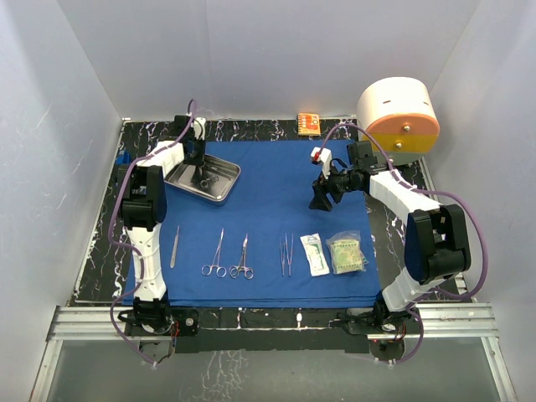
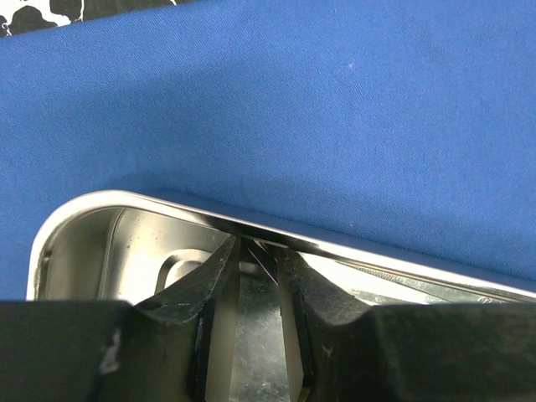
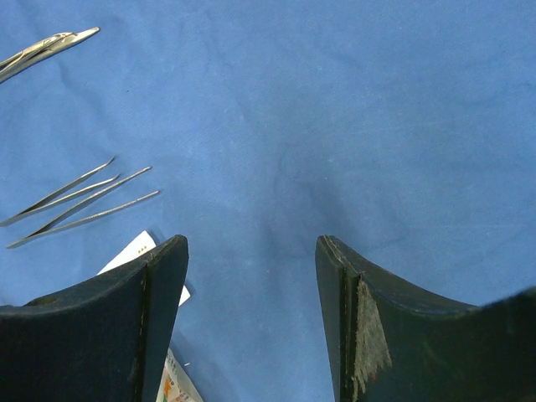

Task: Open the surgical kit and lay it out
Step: Pick up the medical item from the container.

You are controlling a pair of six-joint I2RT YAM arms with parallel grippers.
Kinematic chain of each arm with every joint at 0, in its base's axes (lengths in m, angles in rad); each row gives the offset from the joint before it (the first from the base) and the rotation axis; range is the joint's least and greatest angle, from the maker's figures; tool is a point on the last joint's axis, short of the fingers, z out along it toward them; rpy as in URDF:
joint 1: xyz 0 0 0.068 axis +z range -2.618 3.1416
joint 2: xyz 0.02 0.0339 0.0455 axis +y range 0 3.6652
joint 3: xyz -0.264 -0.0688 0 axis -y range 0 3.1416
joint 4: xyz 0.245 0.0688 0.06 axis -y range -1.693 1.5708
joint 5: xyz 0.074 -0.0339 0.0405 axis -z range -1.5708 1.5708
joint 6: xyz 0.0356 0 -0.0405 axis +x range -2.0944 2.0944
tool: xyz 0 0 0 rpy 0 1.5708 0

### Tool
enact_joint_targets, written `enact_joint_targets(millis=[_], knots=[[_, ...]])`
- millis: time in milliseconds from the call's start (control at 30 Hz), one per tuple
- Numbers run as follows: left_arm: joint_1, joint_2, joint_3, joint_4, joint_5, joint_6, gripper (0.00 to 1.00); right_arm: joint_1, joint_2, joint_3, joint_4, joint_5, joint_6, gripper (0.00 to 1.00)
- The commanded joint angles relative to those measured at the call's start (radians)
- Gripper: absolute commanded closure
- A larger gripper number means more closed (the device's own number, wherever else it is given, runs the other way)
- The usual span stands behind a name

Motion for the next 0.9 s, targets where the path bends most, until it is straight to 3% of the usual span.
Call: enact_joint_targets(millis=[0, 500, 867], knots=[[0.003, 0.003, -0.082, -0.038, -0.003, -0.016, 0.79, -0.008, -0.007, 0.002, 0.037, 0.003, 0.002, 0.40], [0.029, -0.076, -0.144, -0.013, -0.024, -0.024, 0.91, -0.010, -0.010, 0.002, 0.039, 0.000, 0.003, 0.40], [0.055, -0.058, -0.094, -0.028, 0.001, -0.011, 1.00, -0.010, -0.009, 0.003, 0.039, -0.004, 0.004, 0.40]])
